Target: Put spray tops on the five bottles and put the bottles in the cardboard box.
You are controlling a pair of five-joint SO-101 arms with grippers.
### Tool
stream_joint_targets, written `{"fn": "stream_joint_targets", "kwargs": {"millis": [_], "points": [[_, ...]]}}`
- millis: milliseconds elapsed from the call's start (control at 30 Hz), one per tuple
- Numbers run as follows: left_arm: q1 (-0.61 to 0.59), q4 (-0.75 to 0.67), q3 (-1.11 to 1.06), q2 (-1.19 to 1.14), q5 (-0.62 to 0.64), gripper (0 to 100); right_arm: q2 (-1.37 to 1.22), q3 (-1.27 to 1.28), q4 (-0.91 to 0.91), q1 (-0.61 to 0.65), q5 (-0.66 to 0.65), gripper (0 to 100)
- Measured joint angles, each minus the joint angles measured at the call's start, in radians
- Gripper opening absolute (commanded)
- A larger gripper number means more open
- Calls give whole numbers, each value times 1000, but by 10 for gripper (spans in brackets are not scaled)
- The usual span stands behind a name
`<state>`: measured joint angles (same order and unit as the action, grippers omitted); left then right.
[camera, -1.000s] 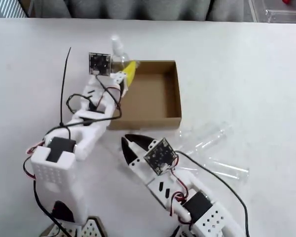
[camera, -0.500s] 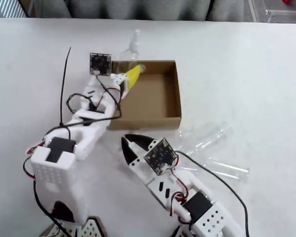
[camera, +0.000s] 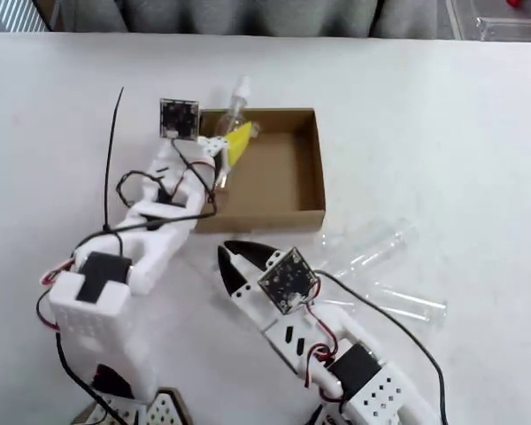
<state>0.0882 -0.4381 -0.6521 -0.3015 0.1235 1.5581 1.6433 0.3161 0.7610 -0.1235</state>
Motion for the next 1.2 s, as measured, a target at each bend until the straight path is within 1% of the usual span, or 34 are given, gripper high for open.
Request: {"fn": "stream_joint_targets", "kwargs": {"millis": [67,267,300,367,433,533,667,733,833,900,967,1100,1200], "points": [[0,114,0,84,0,317,0,0,0,0,0,17],[0,562,51,304,0,317,0,0,0,0,0,17],[0,618,61,325,0,317,0,0,0,0,0,17],[0,689,74,356,18,317,0,0,0,0,0,17],[0,718,75,373,68,317,0,0,0,0,0,17],[-18,721,75,382,133,316,0,0,0,0,0,17],[-40,723,75,385,172,307,0,0,0,0,0,17],[-41,723,75,385,176,251,0,0,0,0,0,17],[-46,723,75,385,176,129,0,0,0,0,0,17],[-46,723,92,385,176,94,0,0,0,-3,0,17],[-60,723,110,385,176,106,0,0,0,-21,0,17],[-123,723,121,385,180,112,0,0,-37,-112,0,17],[-183,723,121,385,242,112,0,0,-71,-176,0,17]]}}
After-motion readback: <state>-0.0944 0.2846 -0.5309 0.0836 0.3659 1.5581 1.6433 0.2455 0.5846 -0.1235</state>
